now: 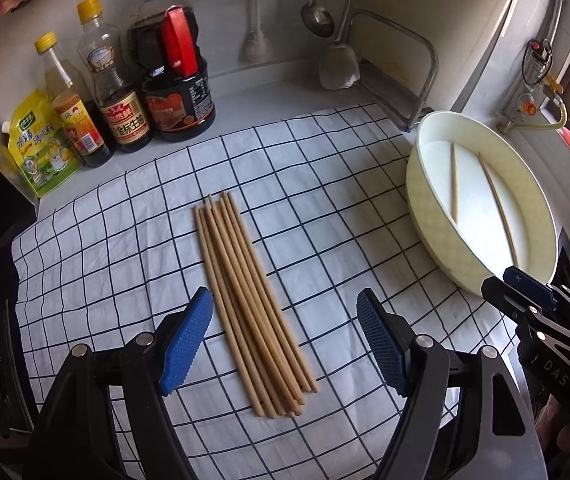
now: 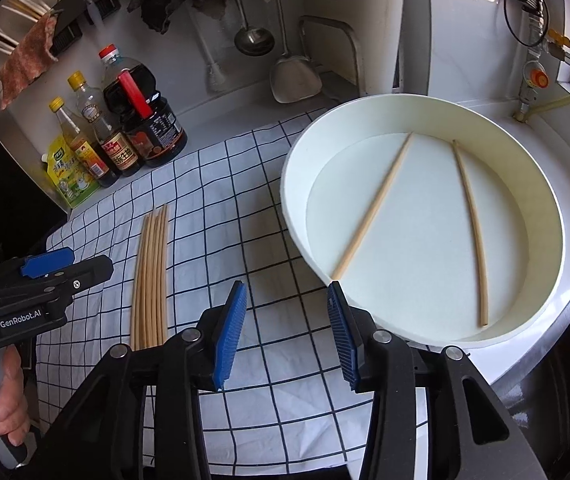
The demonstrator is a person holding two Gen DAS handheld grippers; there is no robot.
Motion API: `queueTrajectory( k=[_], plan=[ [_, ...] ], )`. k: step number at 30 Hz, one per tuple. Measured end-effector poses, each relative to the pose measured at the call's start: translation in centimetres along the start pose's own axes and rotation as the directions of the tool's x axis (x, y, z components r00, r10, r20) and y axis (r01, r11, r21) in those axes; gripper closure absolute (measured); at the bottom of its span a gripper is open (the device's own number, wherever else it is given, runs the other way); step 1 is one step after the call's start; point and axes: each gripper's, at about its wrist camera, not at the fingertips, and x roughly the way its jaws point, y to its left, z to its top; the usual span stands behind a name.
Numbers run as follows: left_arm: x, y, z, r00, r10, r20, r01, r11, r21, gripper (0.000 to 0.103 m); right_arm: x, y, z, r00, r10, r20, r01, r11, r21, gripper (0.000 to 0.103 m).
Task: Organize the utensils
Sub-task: 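Move both open grippers back over the remaining chopsticks, then close the left gripper on a chopstick while the right gripper grasps another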
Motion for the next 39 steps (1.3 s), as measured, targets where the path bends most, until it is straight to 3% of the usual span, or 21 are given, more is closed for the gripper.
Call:
queueTrajectory(
  k=[15,20,28,39],
  plan=[
    [2.6,6.2,-3.2,1.000,0.026,-0.002,-0.026,0.996,-0.091,0.030,3.9,4.9,-1.9,0.995,0.003,-0.102,-0.012,0.996,-0.086,0.060],
    [4.1,7.8,-4.1,0.998,0.064,-0.017,-0.065,0.991,-0.114,0.030,6.3,6.4,-2.5,0.992,0.001,-0.129,-0.015,0.994,-0.109,0.053],
    [5.6,8.9,-4.4,0.994,0.109,0.005,-0.108,0.990,-0.095,0.030,9.4,8.4,-1.7,0.991,0.021,-0.131,-0.038,0.991,-0.126,0.053],
    [6.5,9.8,-4.1,0.995,0.103,0.020,-0.100,0.990,-0.099,0.030,12.1,11.4,-1.1,0.991,0.004,-0.137,-0.029,0.983,-0.180,0.050]
  ],
)
